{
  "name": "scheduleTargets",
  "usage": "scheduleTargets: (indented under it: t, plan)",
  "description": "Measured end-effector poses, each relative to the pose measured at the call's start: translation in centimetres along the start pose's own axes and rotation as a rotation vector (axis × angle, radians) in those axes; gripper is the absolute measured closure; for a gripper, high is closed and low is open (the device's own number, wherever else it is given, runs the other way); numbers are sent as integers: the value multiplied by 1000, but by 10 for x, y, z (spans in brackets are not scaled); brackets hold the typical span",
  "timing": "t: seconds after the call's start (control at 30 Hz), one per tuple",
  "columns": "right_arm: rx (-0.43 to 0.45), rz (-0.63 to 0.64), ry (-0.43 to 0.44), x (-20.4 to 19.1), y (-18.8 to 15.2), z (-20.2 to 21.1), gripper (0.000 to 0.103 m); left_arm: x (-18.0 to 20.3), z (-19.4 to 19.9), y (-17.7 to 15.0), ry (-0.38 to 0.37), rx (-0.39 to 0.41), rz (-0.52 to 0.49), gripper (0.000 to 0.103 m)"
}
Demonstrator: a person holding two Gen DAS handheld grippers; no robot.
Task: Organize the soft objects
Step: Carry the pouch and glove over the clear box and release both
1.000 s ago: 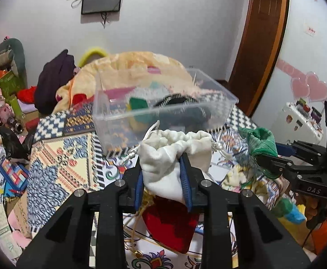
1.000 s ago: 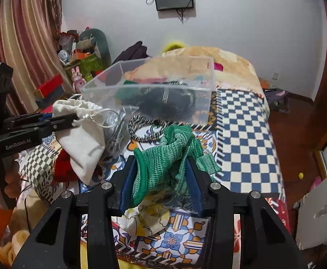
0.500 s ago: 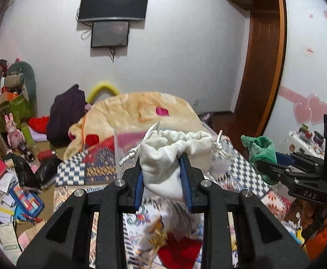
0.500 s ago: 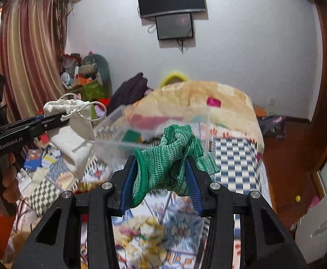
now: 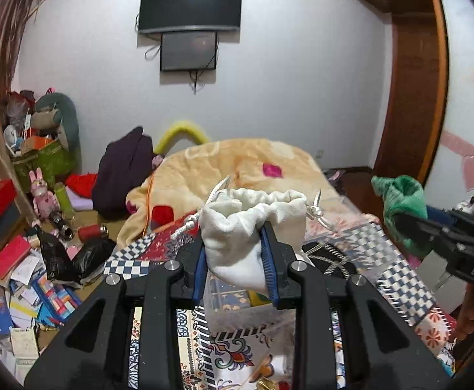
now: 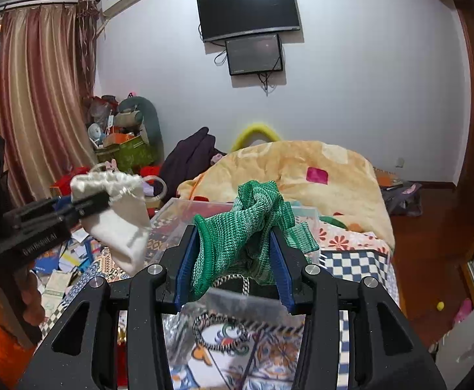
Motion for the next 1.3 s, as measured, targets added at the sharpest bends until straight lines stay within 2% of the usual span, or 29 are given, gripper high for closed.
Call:
scheduleTargets:
  t: [0.27,0.57,0.7,0.8,0.87,0.97,1.17,1.27,1.3]
  plan:
    - [-104,13,6,2,-5,-44,63,4,-48,-14,35,-101,-7,74]
    - [-231,75,-5,-2,-20,-82,63,17,-77,-25,30,-177,-43,74]
    - [-253,94,-24,-2,-25,-87,63,23,-85,-30,29,-212,-75,74]
    - [-249,98,-35,-1,-24,-84,56,25,-84,-31,28,-221,-91,66]
    - [-247,95,-40,0,-22,-83,44,24,-80,-30,29,-211,-92,57]
    - [-238,96,-49,1,-20,-77,37,22,-70,-29,19,-189,-87,47]
    - [-185,132,-85,-4,-9,-55,27,23,-47,-24,-4,-158,-104,43]
    - [-138,120,-70,-6,-1,-38,18,17,-28,-20,-11,-130,-76,40]
    - [-125,113,-62,-7,1,-34,18,14,-25,-18,-16,-126,-67,40]
Point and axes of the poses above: each gripper's, at about its wrist camera, not at the fingertips, and z roughly against the way its jaws point, x to its right, y to its top, the point moved 4 cm from there along -z, roughly the way its jaws point, and after that the axes turned 10 degrees about y, right-handed, at the moved point
